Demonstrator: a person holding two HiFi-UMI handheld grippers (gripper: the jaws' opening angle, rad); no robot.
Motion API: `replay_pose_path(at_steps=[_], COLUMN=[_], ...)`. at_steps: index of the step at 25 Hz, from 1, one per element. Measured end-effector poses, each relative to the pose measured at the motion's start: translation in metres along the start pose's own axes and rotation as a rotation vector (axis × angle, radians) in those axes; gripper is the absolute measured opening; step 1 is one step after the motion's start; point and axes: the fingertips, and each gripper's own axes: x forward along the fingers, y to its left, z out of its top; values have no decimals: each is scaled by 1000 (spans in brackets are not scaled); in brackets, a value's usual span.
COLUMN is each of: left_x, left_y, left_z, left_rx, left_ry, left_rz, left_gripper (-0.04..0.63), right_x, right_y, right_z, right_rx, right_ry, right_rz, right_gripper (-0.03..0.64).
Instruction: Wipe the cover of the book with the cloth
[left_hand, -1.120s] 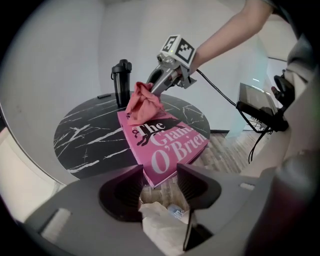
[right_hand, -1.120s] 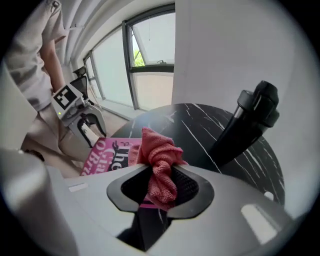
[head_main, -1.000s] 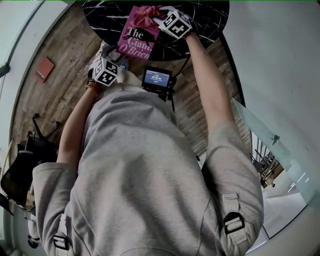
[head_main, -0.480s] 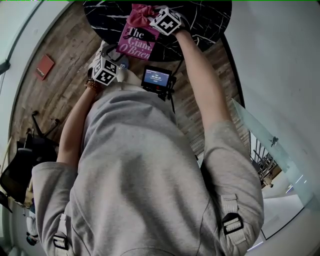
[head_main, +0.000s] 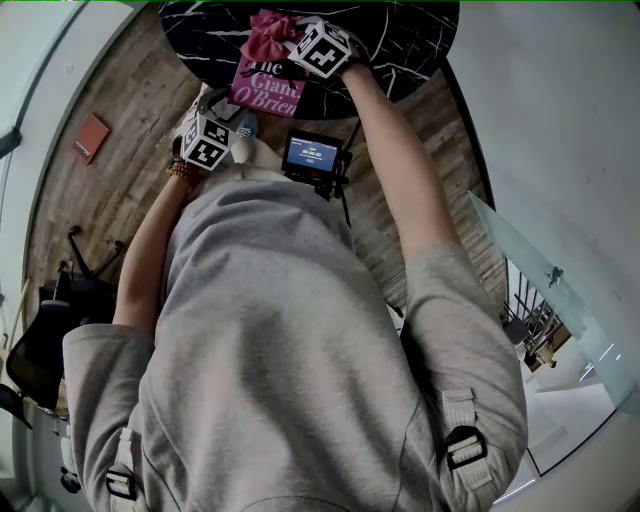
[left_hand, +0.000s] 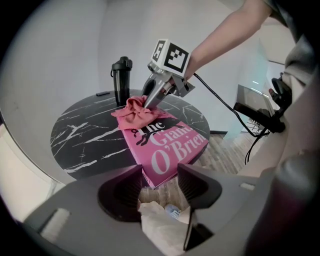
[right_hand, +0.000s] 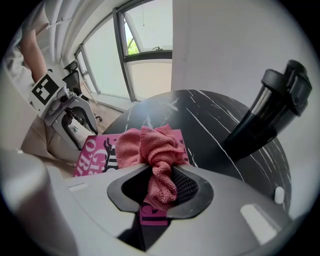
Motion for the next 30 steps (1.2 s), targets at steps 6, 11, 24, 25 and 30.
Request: replay_pose_path(at_steps=[6,11,24,25,30], left_x=[-1,0,-1,-1,-1], left_y=[1,1,1,1,2], left_z=[1,0,-1,-1,0], left_rx=[-10,-14,-11,-9,2], left_ry=[-6,-6,-4,-3,-2], left_rz=[2,4,8,8,8], left_gripper=[221,221,221,220,221], right_x=[-1,-1,-1,-1,-1], right_y=[11,20,45,47,58], right_z=[1,-2,-2,-3,-4], right_rx=[-6,-6,-33,-34,-31], right_ry=[1,-1,7,7,3], right_rz=[14,21,45,47,52], right_gripper=[117,117,116,115,115])
